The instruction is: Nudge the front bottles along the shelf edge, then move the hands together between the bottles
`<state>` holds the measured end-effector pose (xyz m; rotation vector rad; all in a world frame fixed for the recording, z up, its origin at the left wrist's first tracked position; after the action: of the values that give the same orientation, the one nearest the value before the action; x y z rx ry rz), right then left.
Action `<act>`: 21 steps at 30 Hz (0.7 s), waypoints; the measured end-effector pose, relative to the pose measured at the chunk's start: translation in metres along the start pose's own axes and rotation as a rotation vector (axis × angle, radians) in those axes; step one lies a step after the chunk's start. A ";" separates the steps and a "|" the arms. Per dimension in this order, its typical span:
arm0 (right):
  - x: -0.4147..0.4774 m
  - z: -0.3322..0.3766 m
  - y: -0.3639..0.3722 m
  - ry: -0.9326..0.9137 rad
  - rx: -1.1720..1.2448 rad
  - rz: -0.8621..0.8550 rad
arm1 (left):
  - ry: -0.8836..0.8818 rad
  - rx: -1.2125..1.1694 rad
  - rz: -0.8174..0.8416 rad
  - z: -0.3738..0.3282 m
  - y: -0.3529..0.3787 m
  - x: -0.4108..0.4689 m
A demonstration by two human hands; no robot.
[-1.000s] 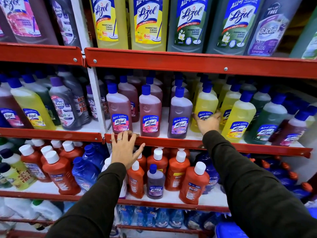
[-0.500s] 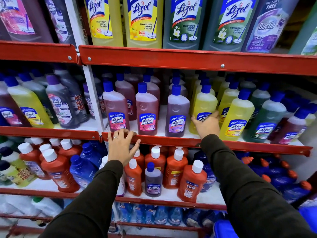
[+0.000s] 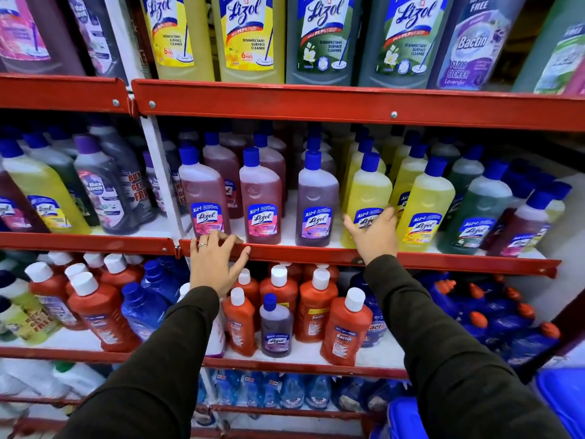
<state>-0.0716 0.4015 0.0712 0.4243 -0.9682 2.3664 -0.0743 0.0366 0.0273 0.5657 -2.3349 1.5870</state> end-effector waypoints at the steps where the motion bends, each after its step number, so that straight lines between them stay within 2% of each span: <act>1: 0.000 -0.002 0.001 -0.006 0.023 0.006 | 0.006 -0.024 -0.022 0.000 -0.003 0.000; 5: -0.009 -0.009 -0.001 0.009 0.228 -0.018 | -0.010 -0.167 -0.121 -0.013 -0.012 -0.014; 7: -0.014 -0.013 -0.007 0.022 0.350 -0.058 | 0.007 -0.260 -0.170 -0.038 -0.016 -0.028; 9: -0.017 -0.016 -0.012 0.026 0.428 -0.071 | 0.090 -0.416 -0.136 -0.080 -0.018 -0.040; 12: -0.018 -0.017 -0.016 0.030 0.539 -0.065 | 0.208 -0.806 0.098 -0.151 -0.011 -0.050; 14: -0.019 -0.016 -0.016 0.017 0.615 -0.041 | 0.137 -1.007 0.324 -0.189 -0.002 -0.052; 16: -0.019 -0.017 -0.017 0.007 0.658 -0.013 | 0.026 -1.112 0.516 -0.219 0.010 -0.054; 21: -0.010 -0.039 0.003 0.076 0.733 0.112 | -0.176 -1.253 0.672 -0.237 0.060 -0.035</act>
<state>-0.0689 0.4244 0.0376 0.5473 -0.0542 2.7624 -0.0712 0.2831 0.0500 -0.4202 -3.1584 -0.0804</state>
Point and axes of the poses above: each hand's wrist, its own x-axis towards the middle knuckle, its own y-axis out of the palm, z = x × y, the point moved 9 cm from there along x, towards the middle knuckle, and after that the axes turned 13 degrees about -y, right-handed, at the moved point
